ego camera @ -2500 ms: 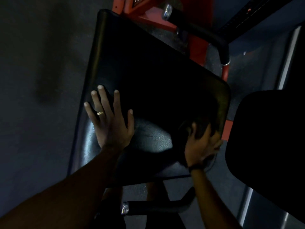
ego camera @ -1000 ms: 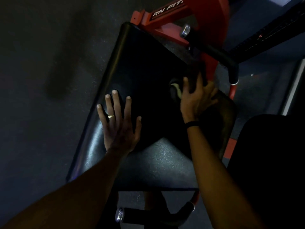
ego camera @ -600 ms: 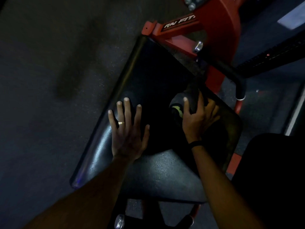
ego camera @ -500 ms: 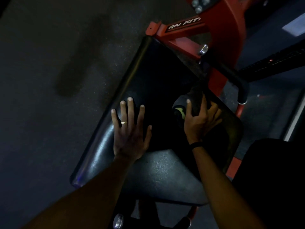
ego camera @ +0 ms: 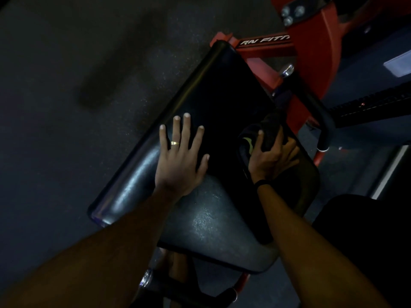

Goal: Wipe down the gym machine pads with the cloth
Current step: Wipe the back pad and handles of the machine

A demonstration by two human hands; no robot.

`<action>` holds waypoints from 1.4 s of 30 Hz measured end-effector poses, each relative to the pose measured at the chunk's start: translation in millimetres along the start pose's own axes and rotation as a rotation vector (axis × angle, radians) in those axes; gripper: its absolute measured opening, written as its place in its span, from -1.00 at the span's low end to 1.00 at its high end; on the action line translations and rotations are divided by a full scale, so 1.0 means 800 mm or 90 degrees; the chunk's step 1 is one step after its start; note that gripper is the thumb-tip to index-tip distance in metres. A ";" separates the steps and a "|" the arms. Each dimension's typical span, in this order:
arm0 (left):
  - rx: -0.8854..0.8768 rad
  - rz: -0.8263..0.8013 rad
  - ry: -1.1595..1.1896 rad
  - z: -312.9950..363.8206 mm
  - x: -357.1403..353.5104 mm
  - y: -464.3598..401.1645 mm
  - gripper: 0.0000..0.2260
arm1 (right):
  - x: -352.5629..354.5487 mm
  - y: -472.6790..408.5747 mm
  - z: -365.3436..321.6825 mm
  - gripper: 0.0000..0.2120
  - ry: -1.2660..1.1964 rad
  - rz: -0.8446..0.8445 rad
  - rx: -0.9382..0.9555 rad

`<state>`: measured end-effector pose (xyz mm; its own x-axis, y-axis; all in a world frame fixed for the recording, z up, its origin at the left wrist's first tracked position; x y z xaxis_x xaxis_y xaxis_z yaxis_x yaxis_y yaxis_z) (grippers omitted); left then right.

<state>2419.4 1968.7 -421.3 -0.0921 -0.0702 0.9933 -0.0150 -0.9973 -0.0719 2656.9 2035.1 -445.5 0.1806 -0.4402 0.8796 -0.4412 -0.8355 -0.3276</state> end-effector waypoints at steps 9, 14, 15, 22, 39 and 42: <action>0.002 0.005 -0.005 0.001 0.004 0.001 -0.42 | -0.008 -0.004 0.004 -0.47 -0.025 -0.021 0.013; 0.033 0.063 0.028 -0.001 0.021 0.006 -0.44 | -0.011 -0.012 0.000 -0.49 -0.047 -0.007 0.065; 0.041 0.090 0.040 -0.001 0.027 0.011 -0.46 | -0.010 -0.012 0.000 -0.51 -0.055 -0.003 0.081; 0.320 0.231 0.058 -0.060 0.068 0.126 -0.56 | -0.003 -0.016 -0.003 -0.55 -0.102 0.004 0.162; 0.639 0.241 0.055 -0.143 0.060 0.178 -0.66 | 0.003 -0.006 0.031 -0.50 -0.133 -0.005 0.241; 0.661 0.243 0.042 -0.141 0.056 0.179 -0.66 | -0.006 -0.014 0.032 -0.49 -0.126 -0.043 0.222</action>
<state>2301.0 1825.0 -397.4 0.0341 -0.4057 0.9134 0.8646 -0.4465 -0.2306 2683.5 2038.6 -455.1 0.3801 -0.4070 0.8306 -0.1037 -0.9111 -0.3990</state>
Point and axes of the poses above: each hand's wrist, its own y-axis away from the middle knuckle, its own x-axis out of the back of the hand, z = x × y, the point moved 8 cm from there along -y, towards the middle knuckle, and after that the axes turned 4 degrees about z, right-handed, at the moved point
